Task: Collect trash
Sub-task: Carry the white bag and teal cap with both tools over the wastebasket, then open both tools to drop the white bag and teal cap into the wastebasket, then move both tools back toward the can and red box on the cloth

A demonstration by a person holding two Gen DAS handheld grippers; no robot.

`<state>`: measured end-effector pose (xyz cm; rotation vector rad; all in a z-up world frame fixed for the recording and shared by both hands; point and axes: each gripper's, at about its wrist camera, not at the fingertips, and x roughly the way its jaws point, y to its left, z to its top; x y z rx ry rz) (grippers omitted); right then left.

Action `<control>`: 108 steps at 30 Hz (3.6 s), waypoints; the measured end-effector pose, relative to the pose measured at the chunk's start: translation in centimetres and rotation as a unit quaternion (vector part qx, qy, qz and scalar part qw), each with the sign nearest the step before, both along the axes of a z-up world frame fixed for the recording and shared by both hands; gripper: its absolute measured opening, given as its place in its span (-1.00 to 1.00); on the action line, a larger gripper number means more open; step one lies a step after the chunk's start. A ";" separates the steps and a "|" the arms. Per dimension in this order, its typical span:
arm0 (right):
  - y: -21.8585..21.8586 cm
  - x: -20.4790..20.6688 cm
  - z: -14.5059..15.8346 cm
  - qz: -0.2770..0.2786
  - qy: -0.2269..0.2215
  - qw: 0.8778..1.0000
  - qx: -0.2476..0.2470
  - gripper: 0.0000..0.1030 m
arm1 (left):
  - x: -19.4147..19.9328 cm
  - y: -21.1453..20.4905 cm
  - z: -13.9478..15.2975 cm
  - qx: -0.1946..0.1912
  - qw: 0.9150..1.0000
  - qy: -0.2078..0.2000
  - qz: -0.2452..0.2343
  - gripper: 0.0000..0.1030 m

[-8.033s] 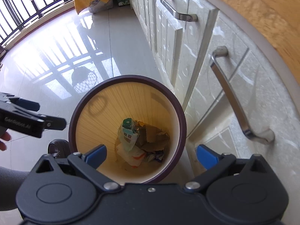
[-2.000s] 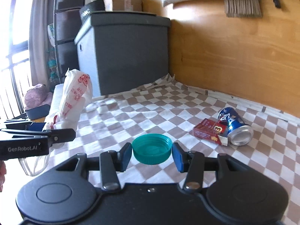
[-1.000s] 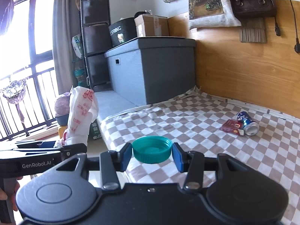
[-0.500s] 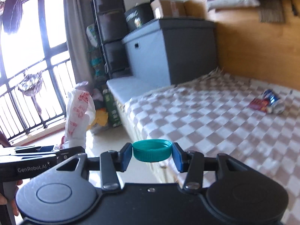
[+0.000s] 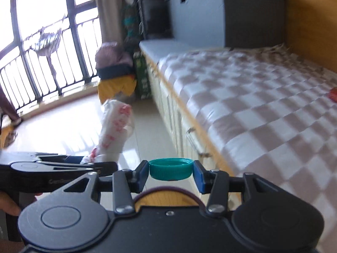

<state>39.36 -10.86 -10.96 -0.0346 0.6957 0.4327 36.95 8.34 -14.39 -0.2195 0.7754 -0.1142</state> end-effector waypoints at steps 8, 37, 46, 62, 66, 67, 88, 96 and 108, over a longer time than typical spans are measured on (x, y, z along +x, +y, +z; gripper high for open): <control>3.9 1.9 -6.0 0.042 0.083 0.995 -0.041 -0.11 | 0.9 4.0 -7.2 -0.075 0.991 0.092 0.060 -0.03; 3.8 3.6 -15.0 0.017 0.276 0.954 -0.111 0.16 | 0.5 3.5 -18.6 -0.264 0.898 0.293 0.195 0.15; 2.9 4.2 -13.8 -0.008 0.262 0.958 -0.119 0.24 | 0.3 3.2 -19.0 -0.183 0.904 0.332 0.198 0.80; 1.7 4.6 -14.6 -0.037 0.255 0.959 -0.121 0.47 | 0.1 3.2 -18.5 -0.101 0.932 0.327 0.117 1.00; 1.2 4.4 -14.2 -0.044 0.249 0.960 -0.118 0.58 | 0.0 3.0 -17.8 -0.081 0.940 0.316 0.101 1.00; 1.1 4.3 -14.2 -0.046 0.246 0.961 -0.119 0.62 | 0.0 2.9 -17.6 -0.074 0.942 0.312 0.096 1.00; -1.1 1.2 -13.0 -0.083 0.226 0.963 -0.120 1.00 | -2.8 3.3 -11.9 -0.001 0.971 0.234 0.044 1.00; -1.2 -0.5 -11.2 -0.081 0.207 0.968 -0.119 1.00 | -4.1 2.8 -10.1 0.012 0.976 0.216 0.035 1.00; -2.4 -3.4 -6.9 -0.087 0.166 0.977 -0.101 1.00 | -6.8 2.2 -6.3 0.014 0.985 0.169 0.041 1.00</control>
